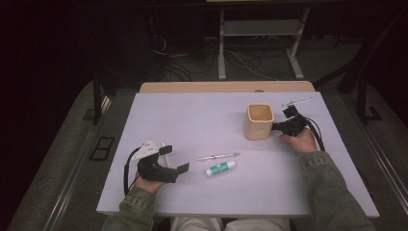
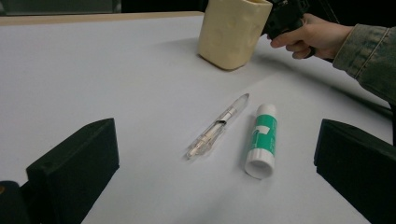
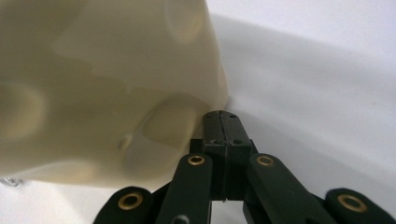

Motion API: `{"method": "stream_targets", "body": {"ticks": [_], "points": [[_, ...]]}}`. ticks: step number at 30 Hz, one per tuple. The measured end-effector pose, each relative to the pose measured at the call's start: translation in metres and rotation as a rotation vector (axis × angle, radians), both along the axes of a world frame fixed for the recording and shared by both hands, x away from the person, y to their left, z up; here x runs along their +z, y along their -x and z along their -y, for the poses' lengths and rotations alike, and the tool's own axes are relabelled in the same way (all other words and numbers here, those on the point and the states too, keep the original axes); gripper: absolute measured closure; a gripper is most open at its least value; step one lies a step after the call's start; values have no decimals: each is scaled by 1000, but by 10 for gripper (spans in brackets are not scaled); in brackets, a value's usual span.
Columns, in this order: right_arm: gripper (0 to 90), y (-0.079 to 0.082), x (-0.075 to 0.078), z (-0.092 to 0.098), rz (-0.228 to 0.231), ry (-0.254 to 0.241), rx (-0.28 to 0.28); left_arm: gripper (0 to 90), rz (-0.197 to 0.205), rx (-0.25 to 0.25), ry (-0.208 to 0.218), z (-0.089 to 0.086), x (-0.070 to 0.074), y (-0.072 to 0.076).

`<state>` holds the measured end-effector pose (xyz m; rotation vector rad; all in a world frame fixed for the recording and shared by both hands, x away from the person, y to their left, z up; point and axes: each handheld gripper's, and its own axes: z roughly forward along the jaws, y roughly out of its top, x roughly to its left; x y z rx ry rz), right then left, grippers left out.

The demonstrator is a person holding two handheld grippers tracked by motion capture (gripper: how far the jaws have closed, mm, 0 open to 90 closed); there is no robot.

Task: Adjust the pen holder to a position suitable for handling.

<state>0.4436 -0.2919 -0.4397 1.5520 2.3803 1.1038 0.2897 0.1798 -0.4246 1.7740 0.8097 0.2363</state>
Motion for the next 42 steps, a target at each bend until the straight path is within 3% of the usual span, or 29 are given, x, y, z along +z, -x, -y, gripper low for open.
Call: {"method": "stream_targets", "body": {"ticks": [12,42], "points": [[895,2,2,-2,-3,12,-6,0,-3,-4,-5,1,-1,-1],[895,2,2,-58,-7,4,94,0,-2,-2,-1,0,0,-1]]}}
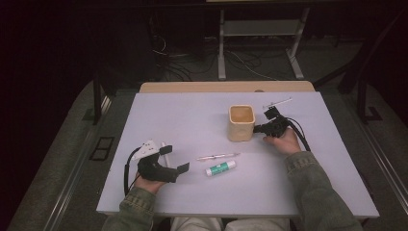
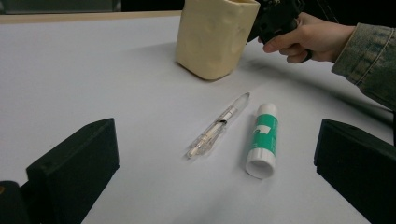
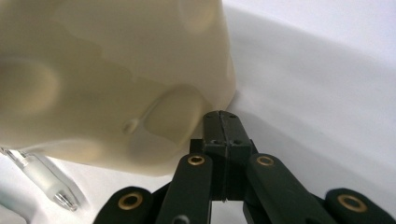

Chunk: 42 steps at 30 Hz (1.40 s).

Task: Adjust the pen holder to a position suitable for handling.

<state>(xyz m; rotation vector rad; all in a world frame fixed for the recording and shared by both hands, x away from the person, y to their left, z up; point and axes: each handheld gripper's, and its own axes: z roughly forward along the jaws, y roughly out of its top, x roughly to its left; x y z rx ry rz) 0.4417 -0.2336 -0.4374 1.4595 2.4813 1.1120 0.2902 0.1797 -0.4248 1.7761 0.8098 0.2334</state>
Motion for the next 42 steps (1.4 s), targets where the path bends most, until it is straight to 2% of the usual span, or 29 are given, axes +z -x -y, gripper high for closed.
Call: {"method": "stream_targets", "body": {"ticks": [8,15,21,25,28,29,33,42], "points": [[895,-2,1,-13,0,12,18,0,1,-1,0,0,0,0],[895,-2,1,-34,2,15,53,0,3,-1,0,0,1,0],[895,-2,1,-45,-2,19,70,0,3,-1,2,0,1,0],[895,-1,1,-46,-6,19,68,0,4,-2,2,-1,1,0],[894,-2,2,-44,-2,-1,65,0,4,-1,7,-1,1,1],[894,-2,3,-43,12,-18,60,0,4,0,9,-1,1,1],[893,-1,5,-42,16,-19,53,0,4,0,8,-2,2,1],[846,10,18,-32,34,-38,38,0,4,4,11,-2,2,1]]}}
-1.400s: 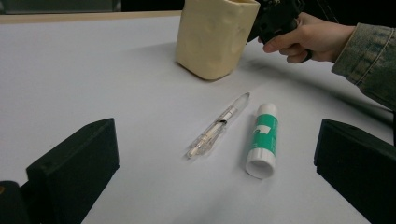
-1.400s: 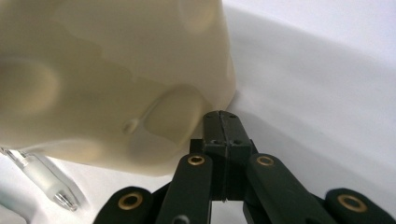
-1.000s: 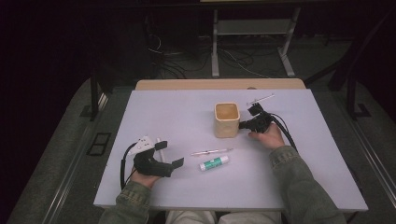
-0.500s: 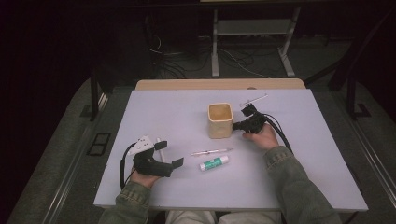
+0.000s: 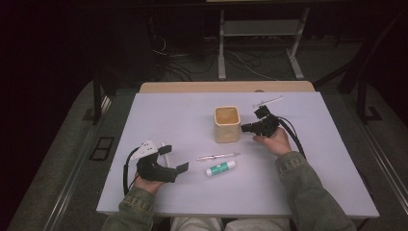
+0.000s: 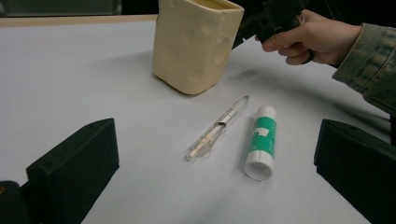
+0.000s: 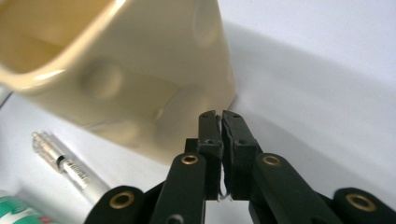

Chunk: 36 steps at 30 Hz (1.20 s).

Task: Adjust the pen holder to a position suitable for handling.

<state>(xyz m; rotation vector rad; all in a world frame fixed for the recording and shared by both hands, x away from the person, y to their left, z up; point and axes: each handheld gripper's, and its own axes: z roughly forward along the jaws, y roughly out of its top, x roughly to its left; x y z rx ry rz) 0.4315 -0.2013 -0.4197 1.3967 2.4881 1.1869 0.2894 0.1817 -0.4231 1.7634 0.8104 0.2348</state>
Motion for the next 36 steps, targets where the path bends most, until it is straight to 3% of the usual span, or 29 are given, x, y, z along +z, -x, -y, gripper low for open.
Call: {"method": "stream_targets", "body": {"ticks": [7,11,13,15,16,17,19,20,21,22,23,26,27,36], "points": [[791,10,8,6,15,-13,-2,0,0,1,1,0,0,0],[691,18,12,10,37,-14,-2,0,-1,2,1,-1,0,0],[588,25,16,13,56,-25,-5,0,-2,3,4,-1,0,0],[546,28,17,15,61,-29,-5,0,-2,4,4,-1,0,0],[437,32,19,16,70,-29,-10,0,-2,4,4,-1,0,0],[437,32,19,16,70,-29,-10,0,-2,3,4,-1,0,0],[324,40,22,19,82,-39,-5,0,-1,4,3,-1,0,1],[324,40,22,19,82,-39,-5,0,-1,5,4,-1,1,1],[273,42,23,21,86,-47,1,0,-1,4,4,-1,1,1],[143,46,24,23,85,-58,10,0,-1,5,4,-1,1,1],[99,48,25,24,79,-65,24,0,-1,5,4,-1,1,1],[84,54,26,26,90,-59,18,0,-3,6,4,-1,1,1],[3,58,26,27,92,-48,12,0,-2,6,2,-1,1,1],[4,77,25,35,87,-43,19,0,-1,11,5,-1,1,1]]}}
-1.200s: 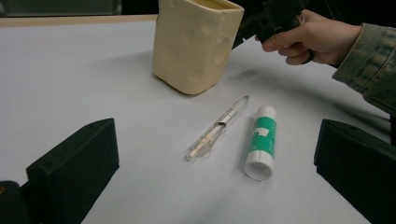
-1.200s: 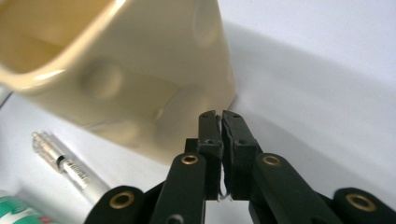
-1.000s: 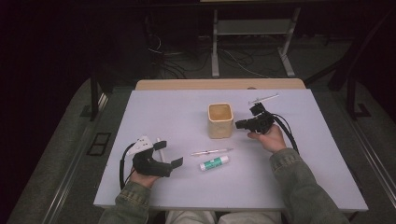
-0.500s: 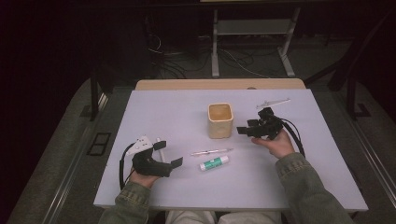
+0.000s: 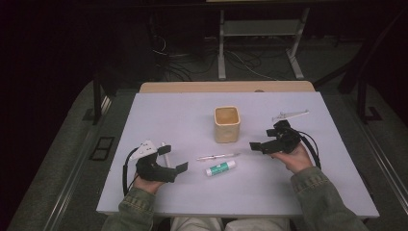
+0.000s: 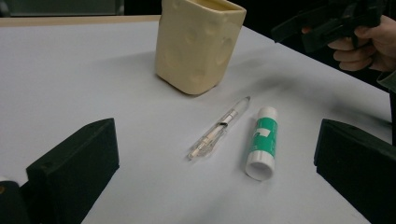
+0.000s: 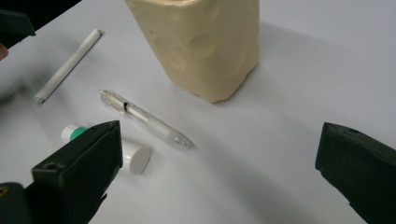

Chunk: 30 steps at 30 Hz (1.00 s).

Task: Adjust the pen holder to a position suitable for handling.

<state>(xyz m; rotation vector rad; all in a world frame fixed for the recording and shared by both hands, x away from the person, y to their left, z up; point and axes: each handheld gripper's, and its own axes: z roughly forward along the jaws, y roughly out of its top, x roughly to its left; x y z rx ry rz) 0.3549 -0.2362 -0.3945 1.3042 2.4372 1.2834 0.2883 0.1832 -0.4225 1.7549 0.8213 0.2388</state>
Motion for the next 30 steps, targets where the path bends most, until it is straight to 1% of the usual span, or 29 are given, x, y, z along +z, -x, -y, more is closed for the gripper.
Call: {"method": "stream_targets", "body": {"ticks": [3,9,13,21,28,30], "points": [[4,9,1,2,5,6,5,0,-1,0,-2,0,0,0],[4,25,2,9,30,-10,24,0,-1,0,-4,0,0,0],[4,33,2,13,39,-19,20,0,-1,2,-4,0,0,0],[4,46,3,21,57,-14,18,0,-3,6,-4,-1,0,0],[4,59,-4,30,51,-18,2,0,-6,14,0,-1,0,0],[4,62,-6,33,49,-21,-5,0,-7,12,-7,-1,0,0]]}}
